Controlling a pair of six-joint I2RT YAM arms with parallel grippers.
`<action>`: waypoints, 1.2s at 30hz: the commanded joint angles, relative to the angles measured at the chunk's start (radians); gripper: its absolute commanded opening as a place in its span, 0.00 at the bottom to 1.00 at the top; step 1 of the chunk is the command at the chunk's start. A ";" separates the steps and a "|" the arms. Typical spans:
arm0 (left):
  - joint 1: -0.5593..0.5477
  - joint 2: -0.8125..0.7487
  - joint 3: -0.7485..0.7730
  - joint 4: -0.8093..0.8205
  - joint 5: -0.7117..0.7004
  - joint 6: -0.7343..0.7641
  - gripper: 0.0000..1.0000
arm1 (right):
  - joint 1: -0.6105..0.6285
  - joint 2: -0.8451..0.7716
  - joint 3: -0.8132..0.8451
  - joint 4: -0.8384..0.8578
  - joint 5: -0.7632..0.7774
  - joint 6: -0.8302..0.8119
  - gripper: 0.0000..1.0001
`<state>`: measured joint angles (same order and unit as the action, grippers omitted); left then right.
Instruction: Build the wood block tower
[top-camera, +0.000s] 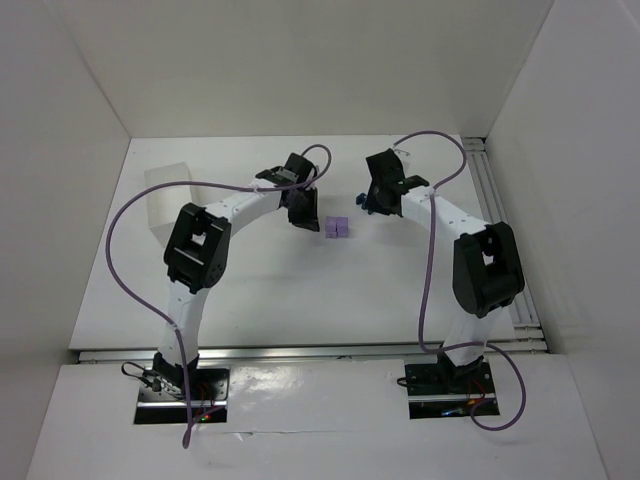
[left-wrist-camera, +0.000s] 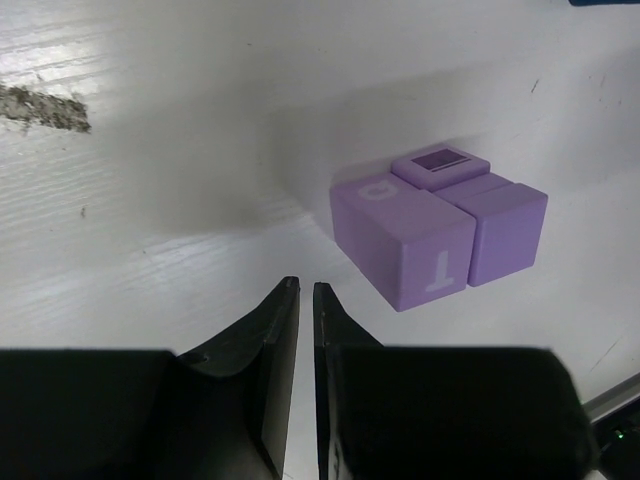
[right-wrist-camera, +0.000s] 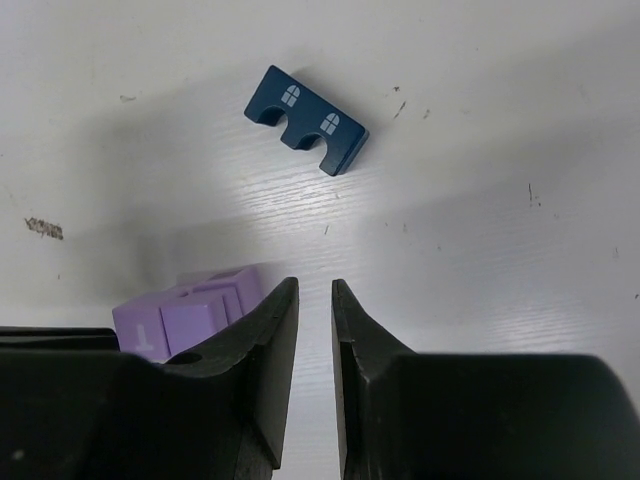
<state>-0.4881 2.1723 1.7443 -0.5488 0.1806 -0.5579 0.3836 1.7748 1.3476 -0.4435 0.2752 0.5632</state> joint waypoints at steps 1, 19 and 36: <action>-0.010 -0.011 0.026 0.003 0.016 -0.016 0.24 | 0.000 -0.060 -0.015 0.009 -0.002 -0.011 0.27; -0.038 0.018 0.084 -0.025 0.016 -0.007 0.24 | 0.000 -0.060 -0.024 0.009 -0.011 -0.020 0.27; -0.047 -0.011 0.075 -0.043 -0.036 0.003 0.24 | 0.000 -0.031 -0.015 0.019 -0.080 -0.049 0.27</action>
<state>-0.5320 2.1906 1.7958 -0.5789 0.1692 -0.5556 0.3836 1.7714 1.3270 -0.4423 0.2195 0.5365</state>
